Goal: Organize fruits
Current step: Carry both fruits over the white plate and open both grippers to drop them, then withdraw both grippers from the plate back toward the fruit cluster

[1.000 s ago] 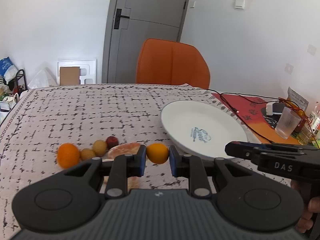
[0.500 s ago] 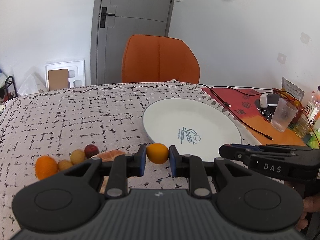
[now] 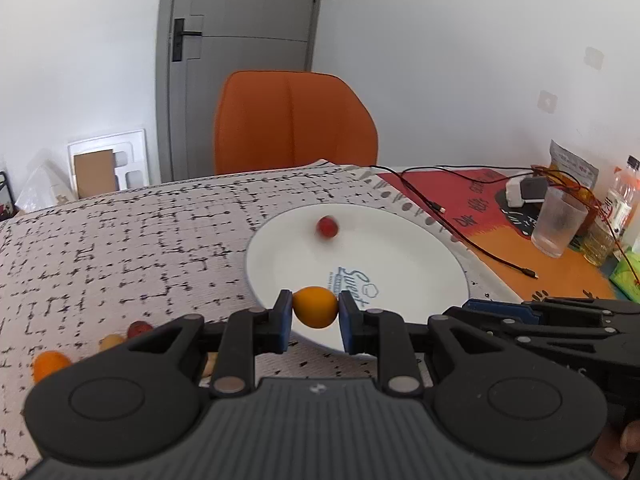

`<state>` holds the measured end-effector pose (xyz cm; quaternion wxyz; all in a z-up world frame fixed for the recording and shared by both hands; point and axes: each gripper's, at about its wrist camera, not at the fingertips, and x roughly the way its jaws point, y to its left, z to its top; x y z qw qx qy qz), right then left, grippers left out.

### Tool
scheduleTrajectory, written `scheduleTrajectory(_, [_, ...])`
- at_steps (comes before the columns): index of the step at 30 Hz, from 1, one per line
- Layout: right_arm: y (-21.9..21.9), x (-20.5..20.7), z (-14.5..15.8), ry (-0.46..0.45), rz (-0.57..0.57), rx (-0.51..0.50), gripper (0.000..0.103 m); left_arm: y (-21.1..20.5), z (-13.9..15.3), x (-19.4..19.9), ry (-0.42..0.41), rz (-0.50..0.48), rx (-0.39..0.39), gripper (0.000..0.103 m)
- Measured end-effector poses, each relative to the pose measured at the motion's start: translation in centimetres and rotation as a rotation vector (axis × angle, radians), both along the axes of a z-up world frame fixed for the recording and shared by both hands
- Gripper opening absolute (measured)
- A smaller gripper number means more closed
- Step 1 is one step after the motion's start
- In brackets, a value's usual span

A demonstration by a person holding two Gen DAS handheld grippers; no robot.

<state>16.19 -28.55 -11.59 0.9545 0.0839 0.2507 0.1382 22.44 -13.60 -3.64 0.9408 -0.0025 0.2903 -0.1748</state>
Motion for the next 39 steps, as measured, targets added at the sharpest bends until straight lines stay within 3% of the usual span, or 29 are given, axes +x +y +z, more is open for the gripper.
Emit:
scheduleTrajectory(13, [-1.4, -1.2, 0.1, -0.002, -0.055, 0.010, 0.027, -1.6, -0.4, 0.6, 0.029, -0.009, -0.004, 0.028])
scheduleTrajectory(16, [-1.3, -1.2, -0.1, 0.002, -0.054, 0.011, 0.027, -1.1, -0.2, 0.3, 0.030, 0.002, -0.005, 0.034])
scheduleTrajectory(20, [-1.0, -1.3, 0.0, 0.002, -0.050, 0.012, 0.029, 0.0, 0.2, -0.3, 0.019, 0.027, -0.019, 0.051])
scheduleTrajectory(24, [-0.7, -1.5, 0.1, 0.001, -0.049, 0.009, 0.033, 1.1, 0.5, -0.9, 0.014, 0.053, -0.030, 0.057])
scheduleTrajectory(27, [-0.3, -1.6, 0.3, -0.006, -0.048, 0.008, 0.042, 1.9, 0.8, -1.4, 0.011, 0.077, -0.030, 0.064])
scheduleTrajectory(29, [0.1, -1.8, 0.5, -0.018, -0.055, 0.005, 0.058, 2.4, 0.9, -1.8, 0.002, 0.089, -0.034, 0.075])
scheduleTrajectory(32, [0.6, -2.1, 0.7, -0.041, -0.061, -0.001, 0.066, 3.2, 1.3, -2.4, -0.024, 0.110, -0.043, 0.087])
scheduleTrajectory(37, [1.2, -2.3, 1.0, -0.080, -0.056, 0.011, 0.095, 4.8, 1.8, -3.1, -0.032, 0.159, -0.060, 0.094])
scheduleTrajectory(39, [1.5, -2.3, 1.1, -0.096, -0.055, 0.011, 0.100, 5.4, 1.9, -3.4, -0.038, 0.170, -0.056, 0.096])
